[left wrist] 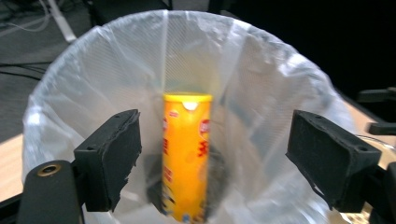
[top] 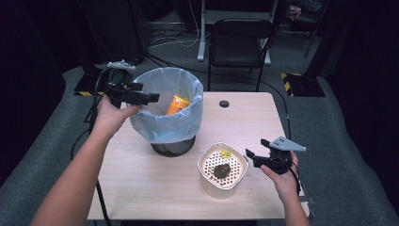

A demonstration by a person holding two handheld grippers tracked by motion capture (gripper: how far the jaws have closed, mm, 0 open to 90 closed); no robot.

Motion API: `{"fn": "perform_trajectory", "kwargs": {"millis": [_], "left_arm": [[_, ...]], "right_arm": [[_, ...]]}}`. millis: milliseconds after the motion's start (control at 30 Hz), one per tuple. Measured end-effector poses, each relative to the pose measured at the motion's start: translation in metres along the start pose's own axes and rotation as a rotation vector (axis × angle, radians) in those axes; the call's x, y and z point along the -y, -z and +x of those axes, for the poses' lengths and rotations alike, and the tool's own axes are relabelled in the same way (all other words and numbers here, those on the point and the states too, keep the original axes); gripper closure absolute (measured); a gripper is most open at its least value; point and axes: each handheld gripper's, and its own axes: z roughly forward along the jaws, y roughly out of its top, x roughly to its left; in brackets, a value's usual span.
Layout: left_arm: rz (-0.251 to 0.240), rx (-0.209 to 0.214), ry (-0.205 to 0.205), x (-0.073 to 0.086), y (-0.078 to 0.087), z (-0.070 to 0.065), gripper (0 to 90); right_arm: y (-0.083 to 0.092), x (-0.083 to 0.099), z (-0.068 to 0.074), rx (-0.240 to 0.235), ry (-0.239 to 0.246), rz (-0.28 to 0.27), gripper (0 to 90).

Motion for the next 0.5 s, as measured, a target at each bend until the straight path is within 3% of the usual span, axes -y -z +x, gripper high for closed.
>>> {"fn": "perform_trajectory", "kwargs": {"millis": [133, 200, 300, 500], "left_arm": [[-0.009, 0.024, 0.016, 0.007, 0.010, -0.001, 20.8], [0.001, 0.008, -0.014, 0.015, 0.021, -0.004, 22.4], [-0.008, 0.012, -0.027, 0.021, 0.029, -0.005, 22.8], [-0.026, 0.060, -0.009, 0.045, 0.049, -0.002, 23.0]], "right_arm": [[0.001, 0.000, 0.000, 0.002, 0.000, 0.002, 23.5], [0.001, 0.001, 0.000, 0.006, 0.004, 0.004, 23.5], [0.001, 0.001, 0.000, 0.008, 0.004, 0.006, 23.5], [0.002, 0.002, -0.002, 0.015, 0.002, 0.012, 23.5]]}}
